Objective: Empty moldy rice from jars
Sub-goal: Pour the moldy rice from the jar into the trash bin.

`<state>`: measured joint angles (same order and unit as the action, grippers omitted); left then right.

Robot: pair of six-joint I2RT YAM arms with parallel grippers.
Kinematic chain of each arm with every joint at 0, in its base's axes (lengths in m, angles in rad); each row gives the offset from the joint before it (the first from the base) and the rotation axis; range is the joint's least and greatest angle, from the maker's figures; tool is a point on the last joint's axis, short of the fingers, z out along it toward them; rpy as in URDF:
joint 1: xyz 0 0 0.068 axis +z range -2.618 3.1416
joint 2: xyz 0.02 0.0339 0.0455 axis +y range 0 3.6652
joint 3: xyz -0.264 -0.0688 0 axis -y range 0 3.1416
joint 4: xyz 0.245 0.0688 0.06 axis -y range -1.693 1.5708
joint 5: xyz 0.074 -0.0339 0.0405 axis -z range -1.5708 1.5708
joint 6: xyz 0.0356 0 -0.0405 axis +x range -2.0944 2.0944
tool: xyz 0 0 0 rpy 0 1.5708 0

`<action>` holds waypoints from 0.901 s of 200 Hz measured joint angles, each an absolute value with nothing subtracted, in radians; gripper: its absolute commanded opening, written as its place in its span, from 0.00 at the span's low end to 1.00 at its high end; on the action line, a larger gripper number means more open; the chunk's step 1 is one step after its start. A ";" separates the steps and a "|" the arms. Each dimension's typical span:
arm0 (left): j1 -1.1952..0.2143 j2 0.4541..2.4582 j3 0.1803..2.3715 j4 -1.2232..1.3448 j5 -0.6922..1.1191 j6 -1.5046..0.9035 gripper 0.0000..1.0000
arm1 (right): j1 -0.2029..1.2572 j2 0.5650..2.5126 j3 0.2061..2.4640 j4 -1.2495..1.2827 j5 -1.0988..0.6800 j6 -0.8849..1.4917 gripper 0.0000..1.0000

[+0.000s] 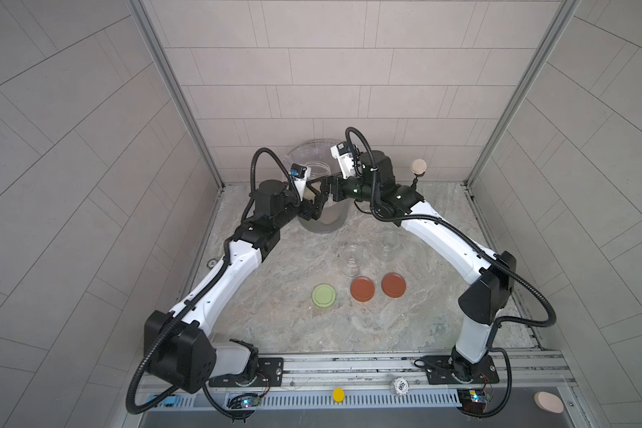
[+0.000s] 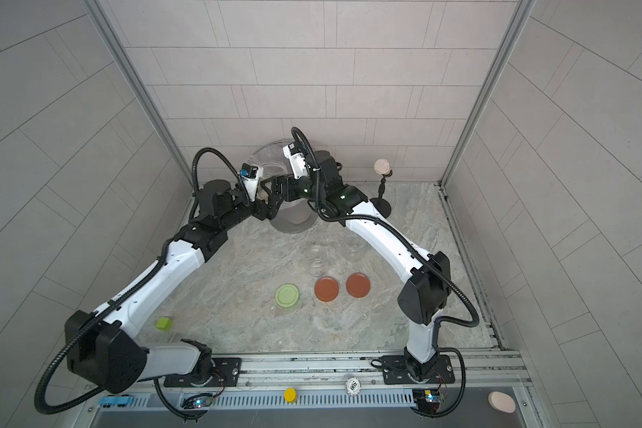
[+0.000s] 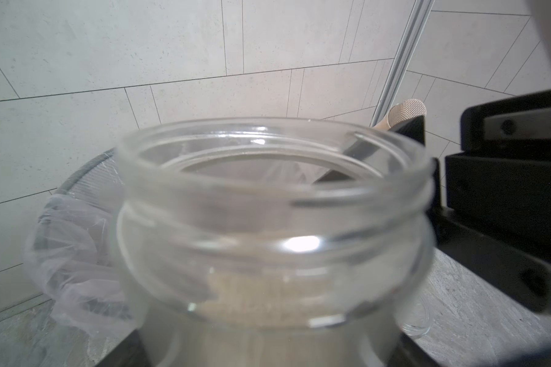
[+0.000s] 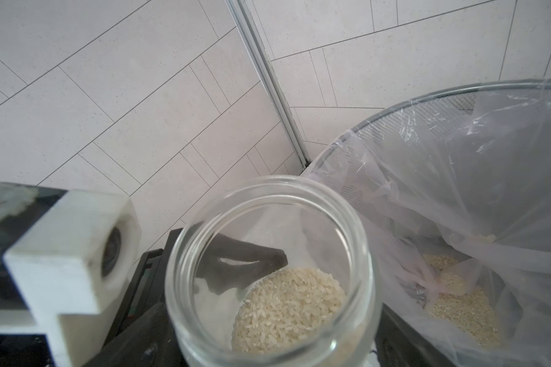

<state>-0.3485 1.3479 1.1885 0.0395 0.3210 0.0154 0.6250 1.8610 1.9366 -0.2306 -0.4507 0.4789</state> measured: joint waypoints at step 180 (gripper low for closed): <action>-0.268 1.448 1.259 0.112 0.379 0.001 0.17 | 0.595 2.215 2.487 -0.403 -0.513 0.473 0.97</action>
